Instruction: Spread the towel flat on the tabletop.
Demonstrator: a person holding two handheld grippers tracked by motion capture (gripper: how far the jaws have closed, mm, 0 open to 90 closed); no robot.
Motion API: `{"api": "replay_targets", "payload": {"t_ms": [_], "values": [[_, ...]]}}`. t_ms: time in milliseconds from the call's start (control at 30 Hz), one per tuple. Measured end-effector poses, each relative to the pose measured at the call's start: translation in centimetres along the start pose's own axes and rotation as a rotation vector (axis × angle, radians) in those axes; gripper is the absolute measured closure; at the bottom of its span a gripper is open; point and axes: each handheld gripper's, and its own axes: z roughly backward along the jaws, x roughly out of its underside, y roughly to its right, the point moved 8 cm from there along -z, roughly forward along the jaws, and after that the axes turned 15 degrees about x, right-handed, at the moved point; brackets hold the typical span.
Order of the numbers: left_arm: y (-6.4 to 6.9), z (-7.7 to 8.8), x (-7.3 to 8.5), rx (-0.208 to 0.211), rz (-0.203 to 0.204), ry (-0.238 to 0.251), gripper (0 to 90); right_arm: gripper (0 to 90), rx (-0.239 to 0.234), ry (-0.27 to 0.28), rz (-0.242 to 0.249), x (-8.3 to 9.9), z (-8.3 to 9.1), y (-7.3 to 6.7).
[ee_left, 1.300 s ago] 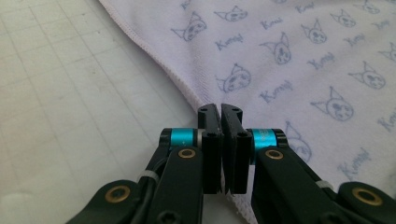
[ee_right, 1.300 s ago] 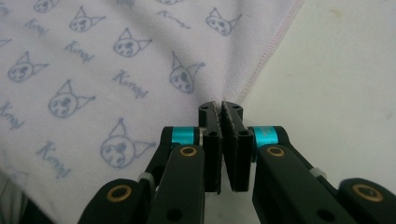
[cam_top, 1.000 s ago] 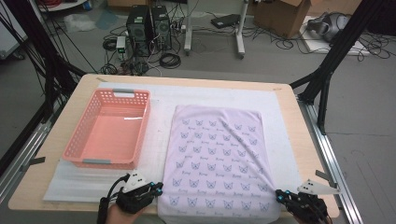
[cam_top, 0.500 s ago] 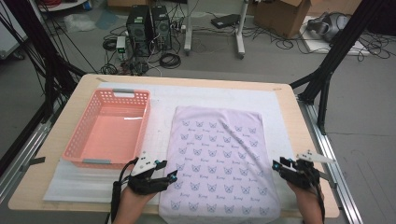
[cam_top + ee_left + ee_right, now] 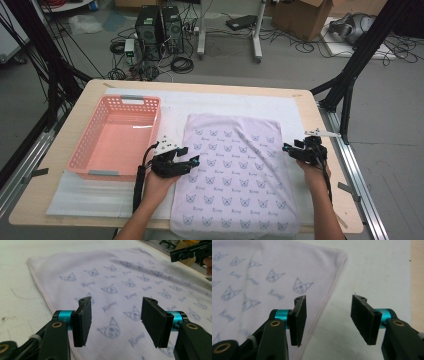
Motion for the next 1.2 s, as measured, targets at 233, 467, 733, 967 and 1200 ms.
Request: {"api": "replay_targets", "payload": {"t_ms": [233,467,733,967,1200], "values": [[-1.7,-0.5,0.5,-0.041,0.024,0.000,43.5,64.6,0.072,-0.025,0.015,-2.0,-4.2,-0.3],[-2.6,-0.7,0.0,-0.088,0.022,-0.028,43.6,88.2,0.196,-0.041,0.087,-2.7,-5.3,0.9],[-3.9,-2.5,-2.4,-0.111,0.039,-0.020,43.1,64.1,0.079,0.027,0.020,-3.5,-3.3,0.0],[-7.2,-4.8,-3.4,-0.164,0.085,-0.039,44.5,62.5,-0.008,0.048,0.072,-3.2,-1.9,-1.2],[-11.5,-5.8,-3.6,-0.314,0.177,-0.046,57.7,62.3,-0.052,0.036,0.105,-1.7,-1.0,-1.4]]}}
